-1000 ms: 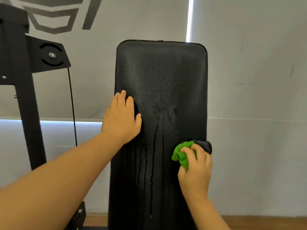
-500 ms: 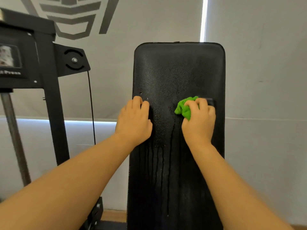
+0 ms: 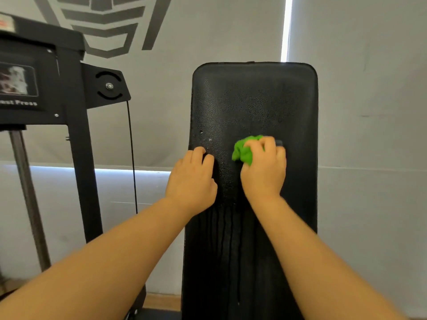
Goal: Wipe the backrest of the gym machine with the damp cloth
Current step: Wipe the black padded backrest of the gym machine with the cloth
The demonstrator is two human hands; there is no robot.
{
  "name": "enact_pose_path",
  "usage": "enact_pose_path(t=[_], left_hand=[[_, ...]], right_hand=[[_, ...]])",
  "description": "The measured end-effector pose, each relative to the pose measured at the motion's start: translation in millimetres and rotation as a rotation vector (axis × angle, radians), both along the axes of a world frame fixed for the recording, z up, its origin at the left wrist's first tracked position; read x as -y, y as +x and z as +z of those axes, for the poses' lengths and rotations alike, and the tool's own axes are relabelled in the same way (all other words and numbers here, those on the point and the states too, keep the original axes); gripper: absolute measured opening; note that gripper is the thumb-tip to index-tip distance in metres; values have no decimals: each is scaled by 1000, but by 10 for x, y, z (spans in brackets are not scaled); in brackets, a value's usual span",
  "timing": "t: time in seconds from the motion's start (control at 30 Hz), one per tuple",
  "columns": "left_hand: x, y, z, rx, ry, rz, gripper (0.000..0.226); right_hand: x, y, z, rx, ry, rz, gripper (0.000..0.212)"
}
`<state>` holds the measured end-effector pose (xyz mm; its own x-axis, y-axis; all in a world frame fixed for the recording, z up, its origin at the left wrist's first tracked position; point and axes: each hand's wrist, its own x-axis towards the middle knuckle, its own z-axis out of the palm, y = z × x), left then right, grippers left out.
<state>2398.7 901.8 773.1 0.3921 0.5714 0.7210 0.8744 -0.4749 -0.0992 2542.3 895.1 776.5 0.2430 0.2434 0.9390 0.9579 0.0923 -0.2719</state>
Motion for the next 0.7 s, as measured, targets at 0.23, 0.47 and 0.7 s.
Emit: enact_pose_path(t=[0.23, 0.47, 0.7], left_hand=[[6, -77, -73, 49, -24, 72, 14], [-4, -69, -138, -62, -52, 134, 51], [-2, -145, -52, -47, -7, 7, 44]], right_hand=[[-125, -138, -98, 92, 42, -39, 31], [36, -200, -815, 310, -16, 39, 32], [-319, -354, 513, 215, -66, 13, 29]])
